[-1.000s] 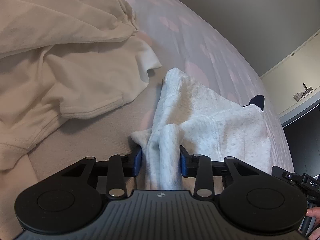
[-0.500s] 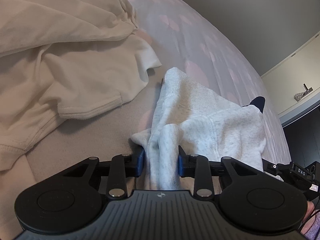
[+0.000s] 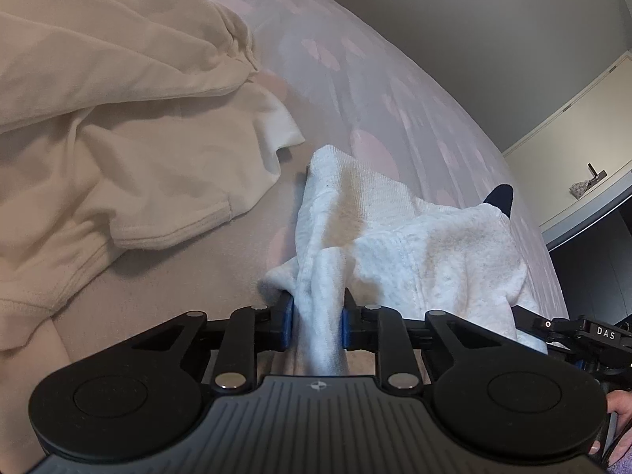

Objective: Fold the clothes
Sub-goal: 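Lift the folded sweatshirt with both grippers and carry it to the bed's foot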

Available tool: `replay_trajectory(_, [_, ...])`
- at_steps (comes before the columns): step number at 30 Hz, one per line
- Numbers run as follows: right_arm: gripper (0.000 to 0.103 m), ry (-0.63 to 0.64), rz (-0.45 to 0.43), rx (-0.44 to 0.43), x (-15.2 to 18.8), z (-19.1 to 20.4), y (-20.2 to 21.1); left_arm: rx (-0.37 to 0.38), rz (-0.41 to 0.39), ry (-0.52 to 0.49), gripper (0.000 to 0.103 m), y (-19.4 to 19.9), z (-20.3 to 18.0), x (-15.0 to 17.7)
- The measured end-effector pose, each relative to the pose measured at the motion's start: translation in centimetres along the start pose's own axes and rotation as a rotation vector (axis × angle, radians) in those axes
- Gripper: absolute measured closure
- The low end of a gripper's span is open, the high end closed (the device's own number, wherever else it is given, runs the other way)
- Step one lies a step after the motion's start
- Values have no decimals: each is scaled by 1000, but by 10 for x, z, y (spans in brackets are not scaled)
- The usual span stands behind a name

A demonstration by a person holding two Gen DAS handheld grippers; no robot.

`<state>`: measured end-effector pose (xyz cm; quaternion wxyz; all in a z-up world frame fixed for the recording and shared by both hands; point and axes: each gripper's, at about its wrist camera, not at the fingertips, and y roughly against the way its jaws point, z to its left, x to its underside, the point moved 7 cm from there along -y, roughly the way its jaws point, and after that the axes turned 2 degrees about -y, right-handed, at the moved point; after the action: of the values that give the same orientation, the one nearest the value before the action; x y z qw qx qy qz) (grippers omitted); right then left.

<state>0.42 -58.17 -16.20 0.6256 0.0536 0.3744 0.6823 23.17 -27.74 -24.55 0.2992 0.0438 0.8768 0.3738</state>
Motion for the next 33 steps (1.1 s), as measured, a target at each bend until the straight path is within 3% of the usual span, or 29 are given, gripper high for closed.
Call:
replay_trajectory(10, [72, 54, -83, -18, 7, 29, 34, 69, -88, -9, 85, 29, -17, -1])
replay_trajectory(16, [72, 86, -135, -63, 10, 34, 74, 115, -121, -52, 85, 51, -53, -5])
replay_trajectory(26, [72, 64, -276, -191, -24, 30, 174, 171, -180, -252, 86, 97, -177, -27])
replay_trajectory(33, [72, 100, -420, -227, -57, 2, 285, 267, -176, -379, 86, 93, -297, -21])
